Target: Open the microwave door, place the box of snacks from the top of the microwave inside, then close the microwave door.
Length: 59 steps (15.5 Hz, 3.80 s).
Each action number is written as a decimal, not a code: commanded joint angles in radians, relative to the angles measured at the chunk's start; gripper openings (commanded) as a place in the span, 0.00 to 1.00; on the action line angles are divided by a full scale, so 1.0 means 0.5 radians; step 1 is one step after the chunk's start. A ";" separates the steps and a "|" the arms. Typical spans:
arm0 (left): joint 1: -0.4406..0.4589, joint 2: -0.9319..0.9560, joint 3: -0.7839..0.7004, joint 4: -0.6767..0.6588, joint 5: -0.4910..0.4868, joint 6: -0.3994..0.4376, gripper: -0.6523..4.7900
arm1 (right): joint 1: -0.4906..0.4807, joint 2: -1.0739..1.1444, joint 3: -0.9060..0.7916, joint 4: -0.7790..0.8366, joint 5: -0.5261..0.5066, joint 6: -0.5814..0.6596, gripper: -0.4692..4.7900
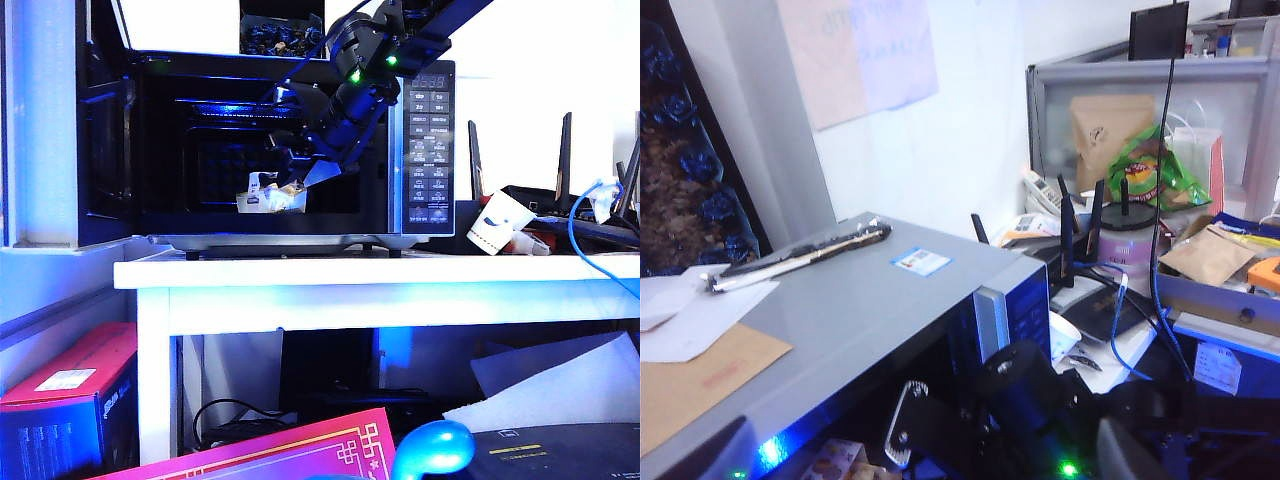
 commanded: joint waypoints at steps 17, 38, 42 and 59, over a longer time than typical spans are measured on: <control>-0.002 -0.008 0.009 -0.005 -0.005 -0.002 1.00 | 0.002 0.027 0.010 0.310 -0.047 0.008 0.57; -0.002 -0.008 0.009 -0.011 -0.002 -0.017 1.00 | 0.001 0.164 0.007 0.496 -0.040 -0.004 0.54; -0.002 -0.008 0.009 -0.033 -0.002 -0.016 1.00 | 0.001 0.260 0.008 0.723 -0.024 -0.004 0.54; -0.002 -0.635 0.010 -1.083 -0.738 -0.196 1.00 | 0.002 -1.674 0.008 -0.410 0.223 -0.030 0.08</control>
